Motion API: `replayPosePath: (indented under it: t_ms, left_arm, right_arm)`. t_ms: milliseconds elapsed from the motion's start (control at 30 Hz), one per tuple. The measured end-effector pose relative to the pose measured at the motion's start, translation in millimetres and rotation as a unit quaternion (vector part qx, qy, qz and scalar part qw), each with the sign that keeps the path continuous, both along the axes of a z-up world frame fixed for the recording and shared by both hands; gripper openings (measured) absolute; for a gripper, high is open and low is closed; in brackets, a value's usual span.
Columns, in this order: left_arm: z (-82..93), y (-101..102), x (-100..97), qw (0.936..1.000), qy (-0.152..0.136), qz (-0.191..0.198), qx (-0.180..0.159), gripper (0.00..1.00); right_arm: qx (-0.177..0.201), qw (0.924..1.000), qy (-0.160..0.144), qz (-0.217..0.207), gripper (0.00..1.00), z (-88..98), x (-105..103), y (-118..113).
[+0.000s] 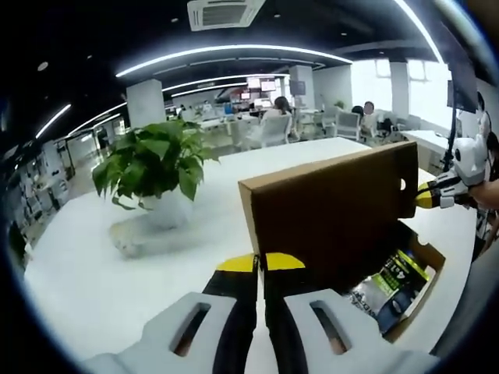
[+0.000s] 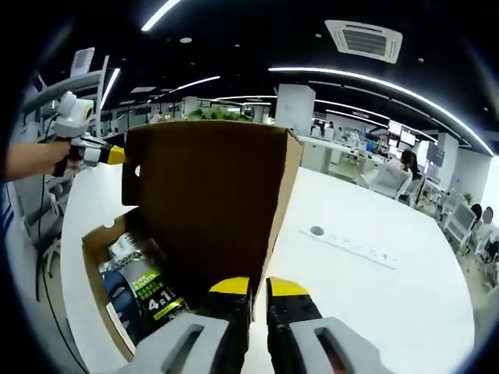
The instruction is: Operate the shoe box by opening the lid, removing the specified soft item, and placing it in the target area until the item is outside and the box remains undamaged.
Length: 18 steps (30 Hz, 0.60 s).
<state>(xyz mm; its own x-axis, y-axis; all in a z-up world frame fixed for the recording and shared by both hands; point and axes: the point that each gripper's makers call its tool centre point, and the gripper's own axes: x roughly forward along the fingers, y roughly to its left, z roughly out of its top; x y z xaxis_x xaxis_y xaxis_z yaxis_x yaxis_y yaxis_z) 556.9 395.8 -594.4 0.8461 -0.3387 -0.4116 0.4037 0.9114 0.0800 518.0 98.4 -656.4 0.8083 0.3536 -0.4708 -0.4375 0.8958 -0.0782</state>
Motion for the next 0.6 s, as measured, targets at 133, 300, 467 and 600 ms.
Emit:
replayPosePath:
  t_ms: [133, 300, 467, 600]
  left_arm:
    - [-0.3, -0.4, 5.9, 1.0, 0.001, 0.001, -0.001, 0.0]
    - [-0.7, -1.2, 10.1, 1.0, 0.001, 0.002, -0.001, 0.0]
    - [-2.4, -1.1, 15.1, 1.0, 0.003, 0.005, -0.006, 0.01]
    - [-6.6, -6.5, 14.7, 0.9999, 0.01, -0.005, 0.0, 0.07]
  right_arm:
    - [-0.001, 0.9999, 0.011, 0.0, 0.0, -6.7, 2.2, 1.6]
    - [0.0, 0.9999, 0.01, -0.006, 0.0, -7.1, 6.2, 0.6]
    - [-0.006, 1.0, 0.006, 0.0, 0.0, -6.1, 6.5, 0.9]
    - [-0.008, 1.0, 0.005, -0.001, 0.0, -6.4, 8.1, 0.8]
